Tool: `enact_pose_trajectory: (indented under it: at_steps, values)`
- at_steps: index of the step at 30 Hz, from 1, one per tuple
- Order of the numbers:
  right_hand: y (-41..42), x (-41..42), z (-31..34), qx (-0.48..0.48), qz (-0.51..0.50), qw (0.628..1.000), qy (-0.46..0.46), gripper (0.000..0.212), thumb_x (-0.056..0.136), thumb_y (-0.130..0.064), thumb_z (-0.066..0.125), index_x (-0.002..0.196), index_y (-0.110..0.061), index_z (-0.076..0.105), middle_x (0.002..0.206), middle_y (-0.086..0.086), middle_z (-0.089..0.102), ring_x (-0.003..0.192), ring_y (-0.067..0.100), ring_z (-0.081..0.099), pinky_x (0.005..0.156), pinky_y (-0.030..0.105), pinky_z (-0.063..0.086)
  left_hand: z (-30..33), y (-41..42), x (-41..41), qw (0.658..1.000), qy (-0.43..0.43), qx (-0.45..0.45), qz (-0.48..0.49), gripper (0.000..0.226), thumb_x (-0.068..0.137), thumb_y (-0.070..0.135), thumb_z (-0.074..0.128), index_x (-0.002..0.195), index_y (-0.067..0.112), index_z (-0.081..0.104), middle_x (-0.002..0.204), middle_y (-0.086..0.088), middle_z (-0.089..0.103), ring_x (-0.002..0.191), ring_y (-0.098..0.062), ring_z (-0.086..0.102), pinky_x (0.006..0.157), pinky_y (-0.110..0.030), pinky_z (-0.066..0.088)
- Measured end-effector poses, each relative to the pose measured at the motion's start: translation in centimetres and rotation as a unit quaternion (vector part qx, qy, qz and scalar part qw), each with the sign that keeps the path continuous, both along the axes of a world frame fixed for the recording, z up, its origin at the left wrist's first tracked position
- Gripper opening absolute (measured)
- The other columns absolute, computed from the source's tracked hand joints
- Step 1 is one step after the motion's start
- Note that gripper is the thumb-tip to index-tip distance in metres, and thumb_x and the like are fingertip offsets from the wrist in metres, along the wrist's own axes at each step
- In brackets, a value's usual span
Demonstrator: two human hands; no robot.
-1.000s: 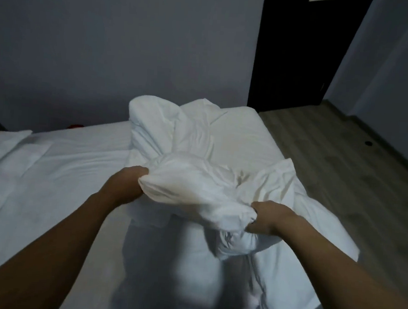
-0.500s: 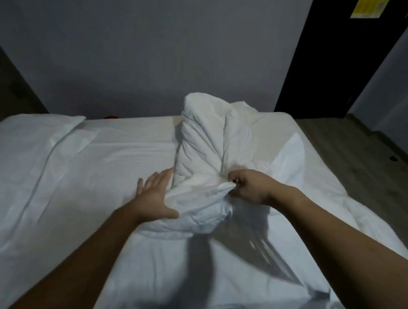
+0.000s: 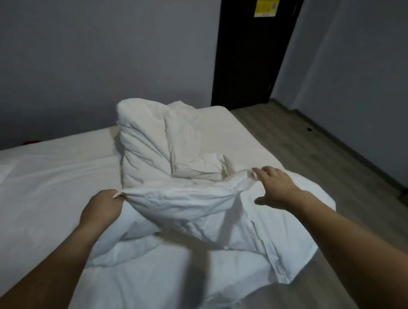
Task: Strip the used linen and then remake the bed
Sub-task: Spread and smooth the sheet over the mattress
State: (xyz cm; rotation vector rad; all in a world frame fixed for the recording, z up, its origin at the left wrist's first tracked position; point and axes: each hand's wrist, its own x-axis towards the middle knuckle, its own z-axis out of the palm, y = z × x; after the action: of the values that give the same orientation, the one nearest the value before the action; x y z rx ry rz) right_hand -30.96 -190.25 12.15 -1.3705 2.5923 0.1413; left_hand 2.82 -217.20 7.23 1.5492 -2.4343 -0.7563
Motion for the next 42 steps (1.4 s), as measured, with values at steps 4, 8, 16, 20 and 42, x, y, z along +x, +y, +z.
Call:
enact_pose_trajectory:
  at_steps: [4,8,16,20,42]
  values:
    - [2.8,-3.6,-3.9,0.048,-0.040,0.998,-0.019,0.112,0.074,-0.054,0.073,0.154,-0.027,0.000,0.160,0.009,0.009,0.147,0.029,0.011,0.119,0.044,0.014,-1.6,1.9,-4.6,0.998,-0.037,-0.012,0.049,0.026,0.096,0.021,0.041,0.094,0.014,0.066,0.112,-0.016,0.065,0.101,-0.036,0.060,0.080,-0.034,0.043]
    - [3.2,-7.4,-6.2,0.045,-0.014,0.998,-0.038,0.100,0.079,-0.053,0.068,0.154,-0.031,0.006,0.159,0.007,0.016,0.145,0.028,0.017,0.117,0.043,0.017,-2.2,3.2,-9.0,0.997,-0.017,-0.028,0.070,0.033,0.094,0.026,0.037,0.101,0.006,0.062,0.115,-0.024,0.062,0.105,-0.042,0.058,0.087,-0.040,0.045]
    - [2.6,-13.1,-12.2,0.070,-0.026,0.982,-0.176,0.080,0.087,-0.041,0.060,0.153,-0.024,0.019,0.155,0.006,0.027,0.135,0.030,0.037,0.108,0.040,0.034,-6.7,11.9,-23.0,0.958,-0.187,-0.123,-0.181,0.102,0.064,0.072,0.029,0.153,0.024,0.025,0.159,-0.006,0.025,0.146,-0.028,0.020,0.115,-0.060,-0.006]
    - [2.8,-13.9,-14.4,0.091,-0.031,0.968,-0.231,0.077,0.089,-0.038,0.058,0.153,-0.022,0.018,0.154,0.007,0.028,0.132,0.030,0.040,0.105,0.039,0.038,-10.3,13.6,-27.8,0.938,-0.262,-0.071,-0.217,0.109,0.072,0.067,0.054,0.155,0.023,0.000,0.161,-0.008,0.010,0.147,-0.030,0.012,0.116,-0.060,0.001]
    - [-9.9,-3.0,-12.4,-0.003,0.195,0.962,-0.191,0.037,0.092,-0.039,0.051,0.127,-0.028,0.051,0.125,0.004,0.061,0.112,0.028,0.058,0.084,0.033,0.044,3.8,8.8,-8.4,0.944,0.115,-0.192,0.242,0.048,0.074,0.027,0.055,0.116,0.005,0.056,0.111,-0.021,0.064,0.105,-0.036,0.061,0.095,-0.045,0.044]
